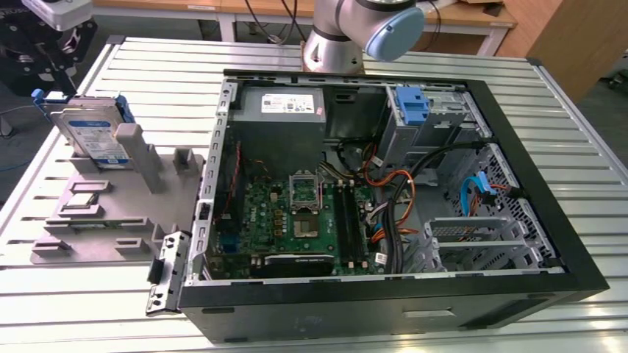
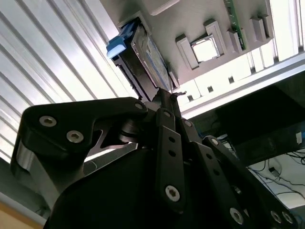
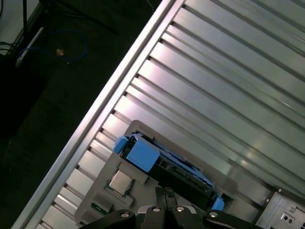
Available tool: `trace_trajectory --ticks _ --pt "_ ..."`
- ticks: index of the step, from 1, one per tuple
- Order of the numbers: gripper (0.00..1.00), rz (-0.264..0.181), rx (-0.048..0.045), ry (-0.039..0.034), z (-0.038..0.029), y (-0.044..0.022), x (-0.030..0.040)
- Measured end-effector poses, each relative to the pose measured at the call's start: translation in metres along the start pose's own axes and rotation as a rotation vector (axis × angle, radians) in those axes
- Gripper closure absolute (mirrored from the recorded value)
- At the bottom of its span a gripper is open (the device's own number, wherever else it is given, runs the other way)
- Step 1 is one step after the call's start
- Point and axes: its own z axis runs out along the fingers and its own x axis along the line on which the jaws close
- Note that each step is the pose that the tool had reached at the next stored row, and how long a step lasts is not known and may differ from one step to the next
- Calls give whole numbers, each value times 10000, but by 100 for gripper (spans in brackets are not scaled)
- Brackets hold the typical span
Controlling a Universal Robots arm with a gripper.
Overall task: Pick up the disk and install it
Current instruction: 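Pick up the disk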
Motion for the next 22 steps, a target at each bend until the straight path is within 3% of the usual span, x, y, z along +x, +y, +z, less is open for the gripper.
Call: trace_trajectory --ticks 4,18,22 --pt "89 -486 12 22 2 0 0" --pt "89 -2962 66 137 10 0 0" --pt "89 -3487 48 137 11 1 0"
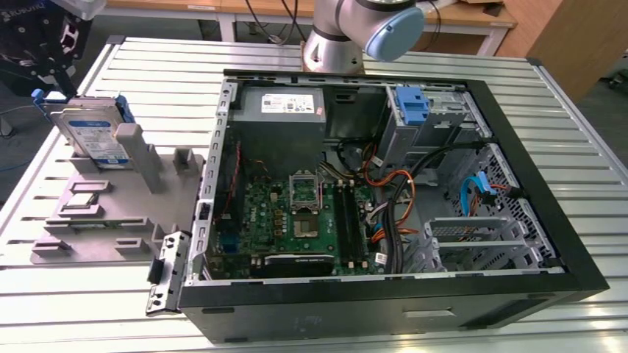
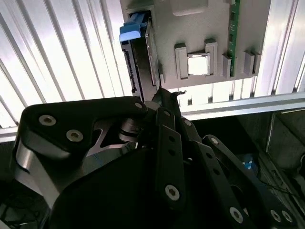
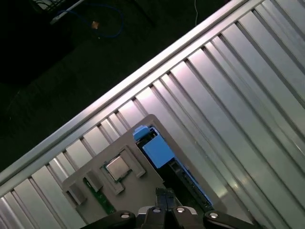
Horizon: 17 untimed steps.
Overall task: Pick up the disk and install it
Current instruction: 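Pick up the disk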
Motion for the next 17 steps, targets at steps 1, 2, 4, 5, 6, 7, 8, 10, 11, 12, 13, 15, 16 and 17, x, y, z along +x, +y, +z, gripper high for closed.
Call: trace_trajectory --ticks 1,2,4,5,6,7,8,10,11,12,13,15,16,17 --pt "89 -131 -3 -2 1 0 0" --pt "89 -652 -22 -27 7 -1 0" --pt "89 -1220 -52 -81 11 -1 0" --pt "89 -1334 -58 -94 13 -2 0" --pt "89 -1455 -63 -103 14 -2 0" --pt "89 -1576 -67 -112 15 -1 0" --pt "89 -1700 -71 -118 16 -1 0" --pt "89 -1959 -72 -128 18 -2 0" --pt "89 -2088 -70 -132 19 -2 0" --pt "89 -2218 -67 -135 20 -2 0" --pt "89 -2351 -64 -138 22 -2 0" --pt "89 -2633 -55 -134 26 -3 0" --pt "89 -2779 -50 -131 28 -3 0" --pt "89 -2937 -44 -127 31 -3 0"
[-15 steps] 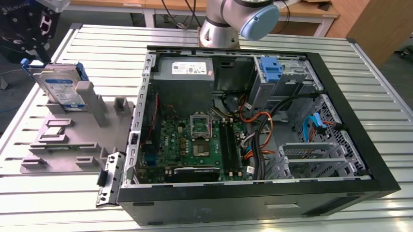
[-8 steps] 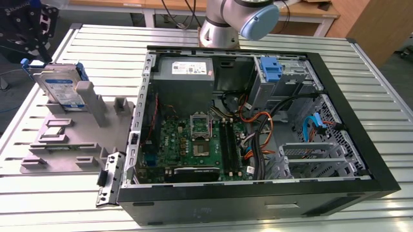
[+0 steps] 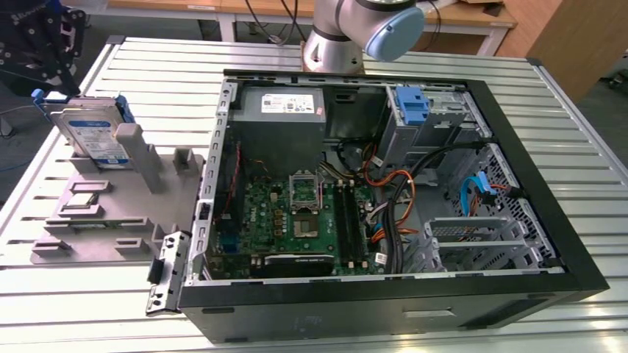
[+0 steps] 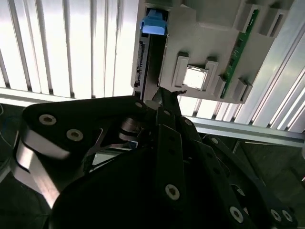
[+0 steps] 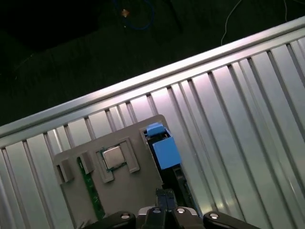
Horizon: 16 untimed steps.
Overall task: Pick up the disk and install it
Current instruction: 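Pick up the disk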
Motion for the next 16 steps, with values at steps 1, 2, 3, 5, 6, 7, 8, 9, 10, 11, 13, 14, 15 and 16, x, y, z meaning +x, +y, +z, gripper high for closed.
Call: trace_trajectory --ticks 1,2,3,5,6,7,8,9,10,11,13,14,15,16 --pt "89 -147 4 4 3 0 0" --pt "89 -293 7 9 5 0 0" --pt "89 -441 11 13 7 0 0" --pt "89 -733 21 21 12 0 0" --pt "89 -886 27 24 15 0 0" --pt "89 -1027 30 27 17 -1 0" --pt "89 -1146 29 29 18 -1 0" --pt "89 -1226 29 31 19 -1 -1" --pt "89 -1262 32 30 22 1 -3" --pt "89 -1300 31 29 23 1 -5" --pt "89 -1412 17 5 25 3 -8" --pt "89 -1468 9 -14 26 3 -10" --pt "89 -1522 2 -32 28 4 -12" --pt "89 -1580 -5 -54 31 4 -14"
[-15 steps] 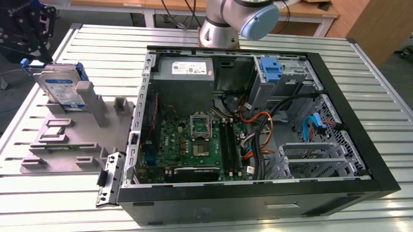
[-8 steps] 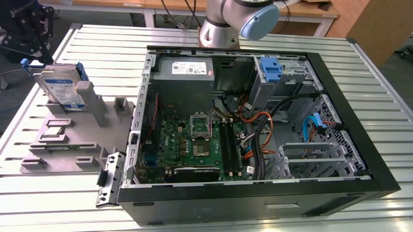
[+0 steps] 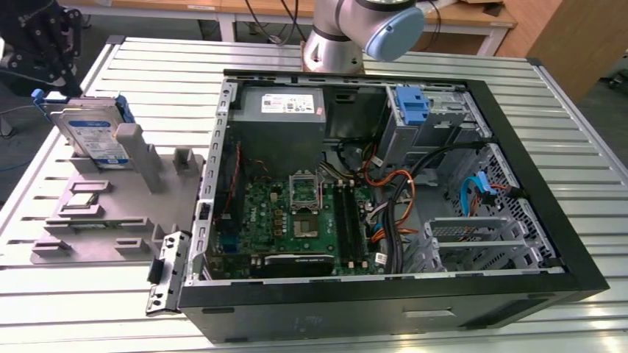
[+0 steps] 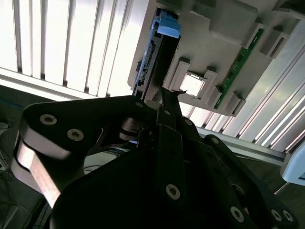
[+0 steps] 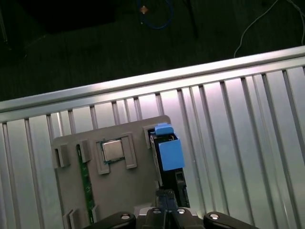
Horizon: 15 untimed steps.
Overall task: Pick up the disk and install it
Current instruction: 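Pick up the disk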
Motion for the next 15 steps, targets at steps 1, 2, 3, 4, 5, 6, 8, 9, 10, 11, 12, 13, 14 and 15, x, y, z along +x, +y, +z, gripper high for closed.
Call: trace_trajectory --ticks 1,2,3,4,5,6,8,9,10,11,12,13,14,15 --pt "89 -58 -5 -23 3 0 -1" --pt "89 -116 -10 -46 6 0 -2" --pt "89 -183 -17 -73 9 0 -3" --pt "89 -244 -22 -98 14 0 -4" --pt "89 -306 -24 -126 19 0 -5" --pt "89 -366 -27 -155 24 0 -6" --pt "89 -483 -34 -216 36 0 -8" --pt "89 -545 -38 -247 43 0 -8" --pt "89 -598 -41 -277 50 1 -7" --pt "89 -640 -45 -299 57 3 -7" --pt "89 -670 -48 -313 64 6 -6" --pt "89 -692 -51 -321 70 9 -5" --pt "89 -703 -52 -326 73 11 -4" --pt "89 -704 -53 -329 75 12 -5"
